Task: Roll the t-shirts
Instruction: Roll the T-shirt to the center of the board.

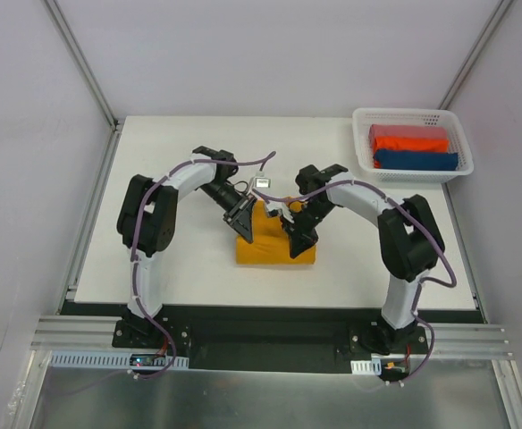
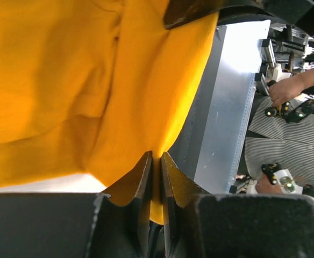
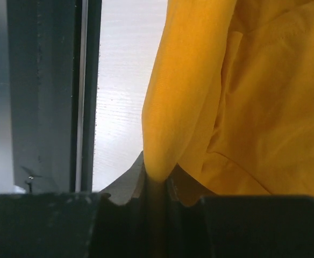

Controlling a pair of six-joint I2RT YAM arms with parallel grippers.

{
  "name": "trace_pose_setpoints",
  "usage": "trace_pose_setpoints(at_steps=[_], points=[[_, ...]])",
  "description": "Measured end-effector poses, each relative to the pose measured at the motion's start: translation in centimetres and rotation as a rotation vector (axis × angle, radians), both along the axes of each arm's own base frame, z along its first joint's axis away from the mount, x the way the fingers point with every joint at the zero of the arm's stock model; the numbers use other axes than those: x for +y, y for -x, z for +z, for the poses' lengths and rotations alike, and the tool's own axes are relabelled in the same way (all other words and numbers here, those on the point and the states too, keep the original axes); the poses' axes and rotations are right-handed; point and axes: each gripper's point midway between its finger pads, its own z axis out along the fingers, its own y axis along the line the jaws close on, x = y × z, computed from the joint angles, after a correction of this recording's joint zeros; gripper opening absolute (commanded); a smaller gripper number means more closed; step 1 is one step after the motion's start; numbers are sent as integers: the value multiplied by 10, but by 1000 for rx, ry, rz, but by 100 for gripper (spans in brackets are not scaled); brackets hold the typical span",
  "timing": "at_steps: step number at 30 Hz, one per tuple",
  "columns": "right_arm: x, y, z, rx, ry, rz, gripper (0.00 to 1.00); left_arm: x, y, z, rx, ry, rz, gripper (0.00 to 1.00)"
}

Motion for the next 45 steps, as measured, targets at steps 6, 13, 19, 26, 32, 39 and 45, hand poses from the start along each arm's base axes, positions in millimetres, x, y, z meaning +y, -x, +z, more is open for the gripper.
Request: trace_pose_setpoints(at_steps=[6, 13, 19, 26, 32, 39, 45], points=[[-12, -9, -18, 201, 100, -62, 11, 7, -32, -22, 41, -46, 42, 13], [-14, -34, -26, 280, 140, -103, 12, 19, -63, -34, 9, -80, 84, 16], [-10, -49, -29, 282, 144, -110, 13, 34, -83, -42, -72, -114, 150, 26], [7, -82, -34, 236, 118, -114, 15, 66, -102, -17, -383, -232, 249, 36], [24, -111, -43, 199, 100, -127, 17, 66, -99, 38, -794, -233, 208, 49], [30, -113, -44, 196, 104, -129, 17, 31, -35, 7, -1085, -192, -133, 57], [32, -113, -48, 246, 129, -171, 17, 27, -14, -41, -1178, -220, -300, 58]])
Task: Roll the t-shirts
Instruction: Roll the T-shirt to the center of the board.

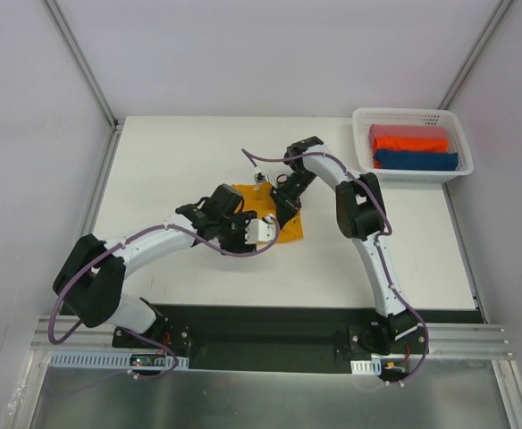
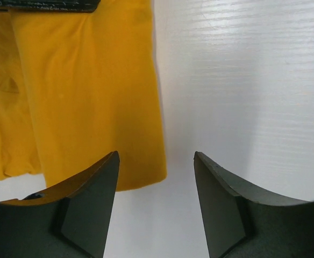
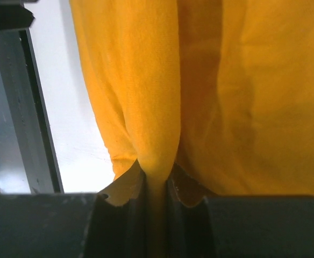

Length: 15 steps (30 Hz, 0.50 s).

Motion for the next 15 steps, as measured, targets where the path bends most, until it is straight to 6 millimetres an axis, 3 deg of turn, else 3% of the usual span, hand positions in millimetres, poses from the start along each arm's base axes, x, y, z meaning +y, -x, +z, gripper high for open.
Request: trace_pose_setpoints(at_steps=[7, 11, 14, 15], points=[[0, -1, -2, 56, 15, -50, 18, -13, -16, -15, -70, -8, -30, 57], [1, -2, -2, 69, 26, -65, 21, -12, -20, -34, -59, -50, -40, 56], [2, -3, -3, 74, 30, -72, 30, -10, -24, -47, -61, -83, -50, 49], [2, -3, -3, 75, 31, -74, 40, -10, -25, -51, -66, -97, -58, 41]])
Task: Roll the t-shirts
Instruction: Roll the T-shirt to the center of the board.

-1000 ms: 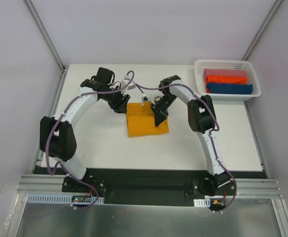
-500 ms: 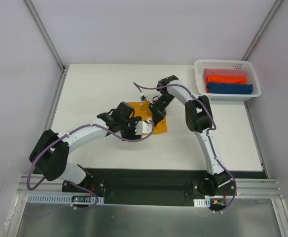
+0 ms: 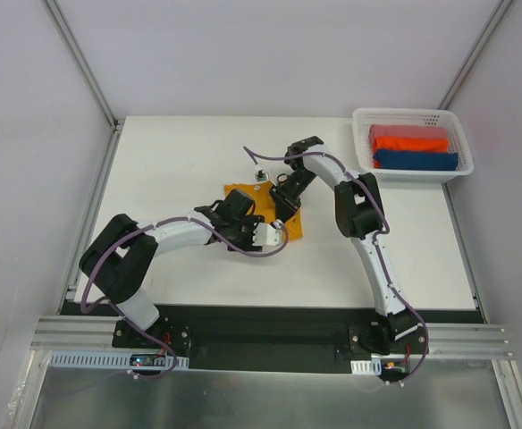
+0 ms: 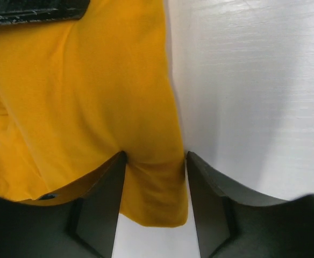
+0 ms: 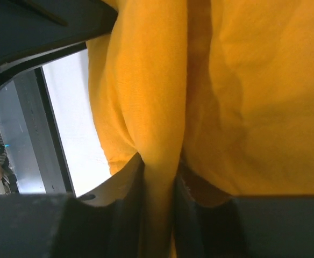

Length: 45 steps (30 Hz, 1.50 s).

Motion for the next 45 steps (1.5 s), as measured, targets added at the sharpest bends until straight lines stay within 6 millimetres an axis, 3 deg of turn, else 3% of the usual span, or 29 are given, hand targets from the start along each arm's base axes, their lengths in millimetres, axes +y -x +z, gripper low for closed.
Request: trace_pose_setpoints(at_steps=[1, 2, 3, 4, 6, 10, 14, 16, 18, 20, 22, 24, 25, 27, 29, 32, 34, 36, 41, 45], points=[[0, 0, 0, 3, 2, -3, 48, -2, -3, 1, -12, 2, -5, 36], [0, 0, 0, 9, 3, -8, 69, -2, -6, 0, -26, -7, -6, 33], [0, 1, 2, 17, 4, -15, 96, -2, -8, -2, -34, -13, -13, 28], [1, 1, 5, 33, 0, -30, 96, -3, -10, -2, -42, -18, -18, 18], [1, 7, 19, 81, -13, -56, 96, -4, -14, -2, -47, -27, -28, 13], [-12, -10, 30, 13, -31, -103, 96, -9, -17, 1, -17, -30, -38, 5], [-58, -32, 65, -53, -3, -274, 96, -8, -11, 5, 91, -8, -32, 2], [-92, -49, 91, -191, 12, -402, 96, -9, -7, 8, 167, 7, -25, 2], [-131, -64, 123, -432, 27, -534, 96, -11, -5, 13, 257, 28, -8, 2], [-154, -52, 164, -698, -20, -621, 96, -17, -6, 22, 350, 63, 15, 2], [-148, -31, 202, -847, -118, -646, 96, -22, -10, 33, 426, 105, 39, 3], [-122, -5, 234, -871, -220, -584, 96, -28, -18, 47, 506, 156, 65, 3], [-107, 1, 240, -868, -245, -520, 96, -31, -21, 54, 539, 182, 74, 3], [-71, 12, 230, -850, -290, -376, 96, -33, -23, 61, 595, 216, 90, 4], [-50, 31, 177, -810, -277, -259, 96, -30, -20, 63, 649, 232, 106, 4], [-59, 77, 95, -722, -175, -135, 96, -28, -5, 64, 726, 225, 113, 4], [-67, 91, 68, -705, -127, -79, 96, -28, 3, 65, 768, 223, 115, 4], [-65, 81, 70, -767, -140, -58, 96, -27, 8, 66, 796, 222, 118, 4], [-47, 43, 95, -939, -214, -29, 96, -27, 13, 66, 831, 224, 121, 3], [-42, 35, 103, -1005, -251, 17, 96, -27, 14, 64, 843, 224, 124, 3]])
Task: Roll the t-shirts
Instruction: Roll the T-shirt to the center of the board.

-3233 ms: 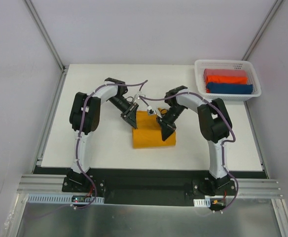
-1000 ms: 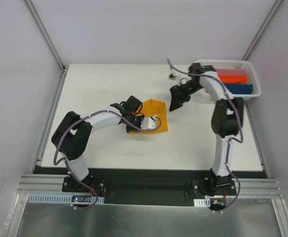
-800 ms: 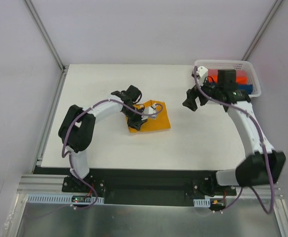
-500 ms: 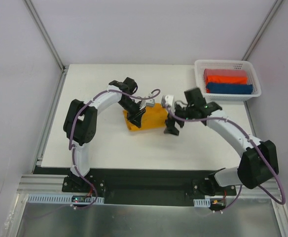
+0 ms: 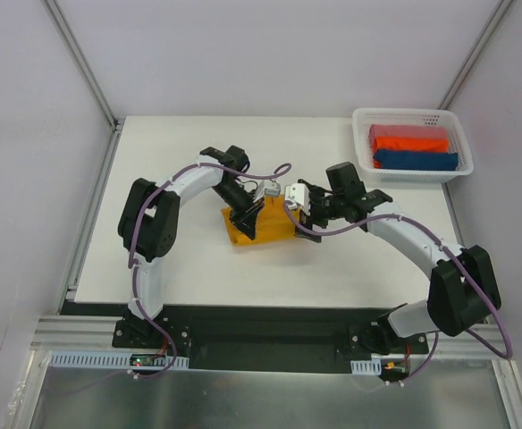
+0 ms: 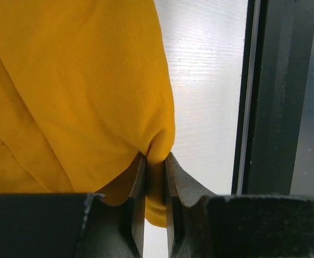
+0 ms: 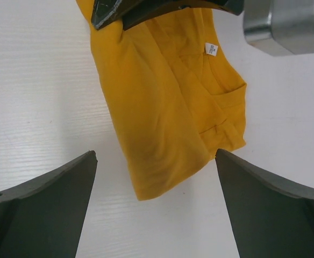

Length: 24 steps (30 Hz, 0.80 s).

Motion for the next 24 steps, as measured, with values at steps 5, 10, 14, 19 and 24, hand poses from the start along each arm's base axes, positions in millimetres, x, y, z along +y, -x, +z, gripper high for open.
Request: trace_pose_setpoints(at_steps=[5, 10, 14, 19, 24], points=[[5, 1, -15, 11, 16, 70, 96, 0, 0, 0, 5, -1, 3, 3], [13, 7, -45, 60, 60, 146, 96, 1, -1, 0, 6, -1, 9, 3], [17, 12, -65, 76, 96, 198, 95, 3, -2, 1, 19, 10, 22, 3], [23, 11, -78, 45, 135, 234, 55, 10, 0, -2, 67, 8, 60, 3], [27, 14, -73, 62, 162, 262, 21, 25, 11, -11, 147, -2, 111, 2]])
